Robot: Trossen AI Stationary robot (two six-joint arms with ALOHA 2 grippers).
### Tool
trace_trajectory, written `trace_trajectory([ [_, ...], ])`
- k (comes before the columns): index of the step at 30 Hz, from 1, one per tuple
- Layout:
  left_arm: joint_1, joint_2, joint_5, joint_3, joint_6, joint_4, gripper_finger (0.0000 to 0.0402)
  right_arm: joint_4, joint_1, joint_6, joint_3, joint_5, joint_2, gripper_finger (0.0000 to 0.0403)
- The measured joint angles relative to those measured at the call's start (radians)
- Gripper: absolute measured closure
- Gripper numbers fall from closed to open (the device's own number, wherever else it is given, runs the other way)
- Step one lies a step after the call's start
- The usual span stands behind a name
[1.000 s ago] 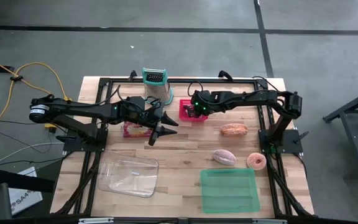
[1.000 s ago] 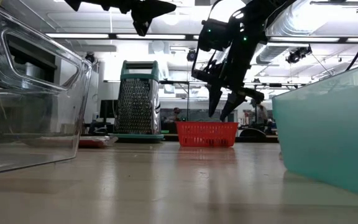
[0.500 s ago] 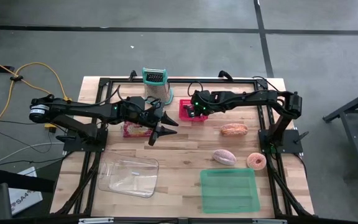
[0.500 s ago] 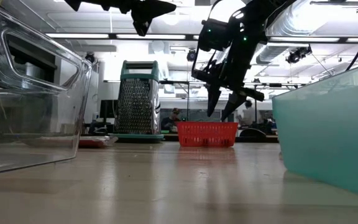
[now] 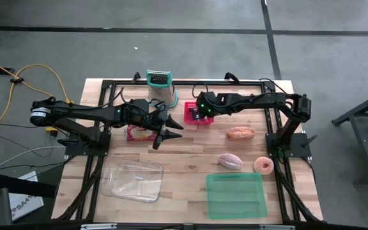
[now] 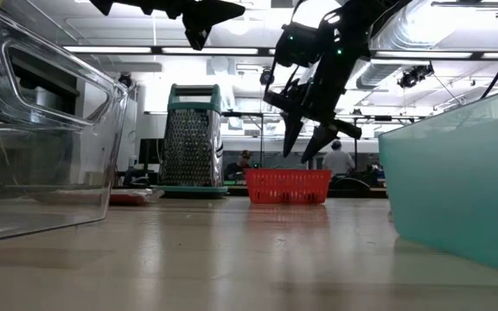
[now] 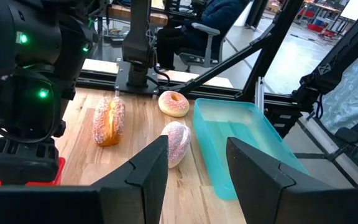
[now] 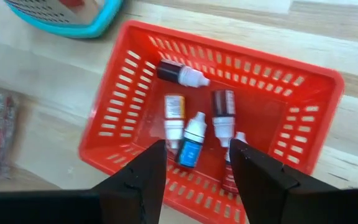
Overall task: Pick & Place Food Item
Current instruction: Put the popcorn bag into the green bin
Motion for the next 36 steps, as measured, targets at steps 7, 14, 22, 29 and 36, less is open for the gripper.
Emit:
trace_trajectory([
  [7, 0.000, 0.000, 0.000, 0.000, 0.000, 0.000, 0.0244, 0.014, -0.002, -0.029, 0.000, -0.002, -0.023, 0.0238],
  [14, 0.000, 0.000, 0.000, 0.000, 0.000, 0.001, 0.0244, 0.013, 0.018, -0.129, 0.000, 0.006, -0.111, 0.0238],
  [22, 0.000, 0.000, 0.000, 0.000, 0.000, 0.001, 0.0244, 0.012, 0.088, -0.250, 0.000, 0.077, -0.182, 0.0238],
  [29, 0.000, 0.000, 0.000, 0.000, 0.000, 0.003, 0.0244, 0.014, 0.156, -0.312, 0.000, 0.097, -0.224, 0.0238],
  [36, 0.000, 0.000, 0.000, 0.000, 0.000, 0.003, 0.0244, 0.013, 0.210, -0.334, 0.000, 0.141, -0.224, 0.0238],
])
